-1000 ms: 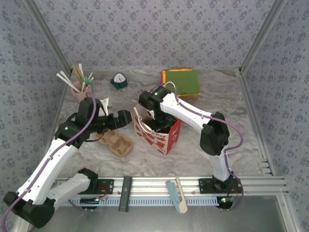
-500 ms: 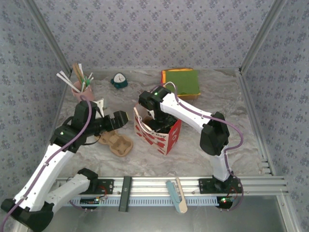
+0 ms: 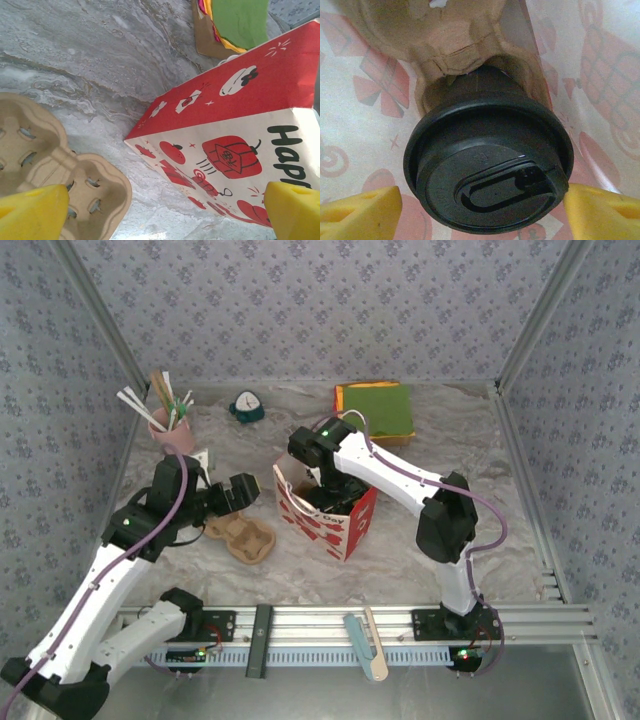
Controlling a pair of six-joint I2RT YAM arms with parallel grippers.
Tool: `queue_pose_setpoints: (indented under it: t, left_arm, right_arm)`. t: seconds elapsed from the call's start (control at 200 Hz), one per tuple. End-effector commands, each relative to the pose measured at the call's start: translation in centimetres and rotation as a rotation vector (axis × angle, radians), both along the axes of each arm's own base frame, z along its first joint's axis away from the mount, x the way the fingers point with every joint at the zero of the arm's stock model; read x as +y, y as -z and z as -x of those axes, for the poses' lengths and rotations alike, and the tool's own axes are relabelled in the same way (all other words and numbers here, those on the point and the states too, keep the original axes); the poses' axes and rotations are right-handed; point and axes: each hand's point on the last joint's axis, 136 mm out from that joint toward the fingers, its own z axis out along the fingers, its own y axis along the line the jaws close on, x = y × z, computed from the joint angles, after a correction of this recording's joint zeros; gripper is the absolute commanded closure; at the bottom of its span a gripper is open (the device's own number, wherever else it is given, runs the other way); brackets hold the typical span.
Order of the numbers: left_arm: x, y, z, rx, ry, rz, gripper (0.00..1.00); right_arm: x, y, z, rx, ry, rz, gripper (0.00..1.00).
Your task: Pack the takeout coffee
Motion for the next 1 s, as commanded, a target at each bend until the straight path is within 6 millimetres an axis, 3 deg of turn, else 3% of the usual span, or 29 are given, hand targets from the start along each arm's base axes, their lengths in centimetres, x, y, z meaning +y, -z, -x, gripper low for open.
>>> queue_pose_setpoints:
  t: [0.0,0.994]
  left_arm:
    - [0.68,0.40,0.23,0.009,-0.029,-0.013,0.00]
    - [0.36,0.48,0.13,0.012,-0.015,-0.005,0.00]
  right_arm:
    - [-0.58,-1.72,0.39,-0.026,0.010,0.000,0.14]
    - [-0.95,-2.32,0.55,-0.041,0.017,0.004,0.14]
